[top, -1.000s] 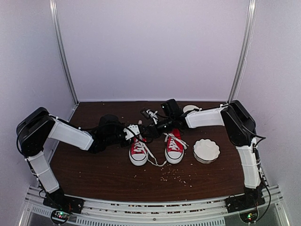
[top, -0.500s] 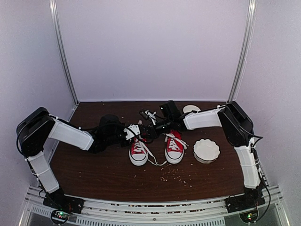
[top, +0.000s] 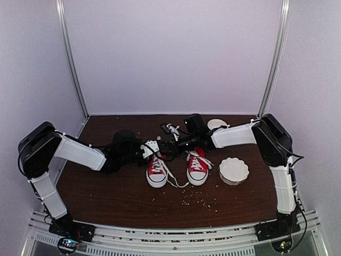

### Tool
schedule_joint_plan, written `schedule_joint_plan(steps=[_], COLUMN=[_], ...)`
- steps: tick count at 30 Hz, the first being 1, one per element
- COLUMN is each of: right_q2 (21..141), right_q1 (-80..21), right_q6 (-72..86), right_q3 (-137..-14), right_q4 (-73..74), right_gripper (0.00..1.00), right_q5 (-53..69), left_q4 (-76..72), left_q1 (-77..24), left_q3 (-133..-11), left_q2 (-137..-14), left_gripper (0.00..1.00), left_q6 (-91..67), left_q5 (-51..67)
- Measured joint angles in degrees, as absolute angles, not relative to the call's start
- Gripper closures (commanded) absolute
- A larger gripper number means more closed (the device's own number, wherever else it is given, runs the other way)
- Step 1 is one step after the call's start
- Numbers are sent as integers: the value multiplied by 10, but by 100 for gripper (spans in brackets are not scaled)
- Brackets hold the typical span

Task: Tie the shoes
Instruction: Cross the shoelace.

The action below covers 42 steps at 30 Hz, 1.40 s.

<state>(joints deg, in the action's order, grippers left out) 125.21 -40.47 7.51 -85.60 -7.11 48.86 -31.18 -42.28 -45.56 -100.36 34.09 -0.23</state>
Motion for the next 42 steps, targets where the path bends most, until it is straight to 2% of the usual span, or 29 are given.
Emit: schedule_joint_plan(steps=[3, 5, 8, 10, 14, 16, 20, 25, 27, 34, 42], right_q2=[1243, 1240, 1240, 1240, 1239, 1234, 1221, 1200, 1196, 1192, 1192], right_q1=[-405, -405, -405, -405, -405, -405, -407, -411, -415, -428, -432], right_q6=[78, 80, 84, 89, 98, 106, 128, 165, 173, 193, 199], right_q3=[-851, -848, -847, -845, -838, -827, -802, -780, -780, -780, -780], right_q4=[-76, -79, -85, -88, -93, -98, -115, -132, -136, -140, -141], right_gripper=[100, 100, 100, 100, 100, 100, 100, 100, 100, 100, 100], right_q5=[486, 485, 485, 485, 476, 465, 442, 407, 396, 370, 361], left_q4=[-296, -275, -246, -228, -188, -182, -189, -216, -224, -256, -265], left_q1=[-422, -422, -422, -422, -425, -430, -463, -516, -522, -526, -529], left_q3=[-455, -455, -455, -455, -454, -445, -422, -423, -429, -458, -504], left_q2=[-984, -959, -914, -890, -867, -860, -867, -922, -945, -997, -1030], left_gripper=[55, 50, 51, 56, 78, 82, 76, 54, 50, 49, 55], left_q6=[316, 301, 277, 255, 188, 140, 46, -24, -43, -83, -90], left_q5=[-10, -8, -3, -2, -3, -17, -61, -121, -134, -159, -196])
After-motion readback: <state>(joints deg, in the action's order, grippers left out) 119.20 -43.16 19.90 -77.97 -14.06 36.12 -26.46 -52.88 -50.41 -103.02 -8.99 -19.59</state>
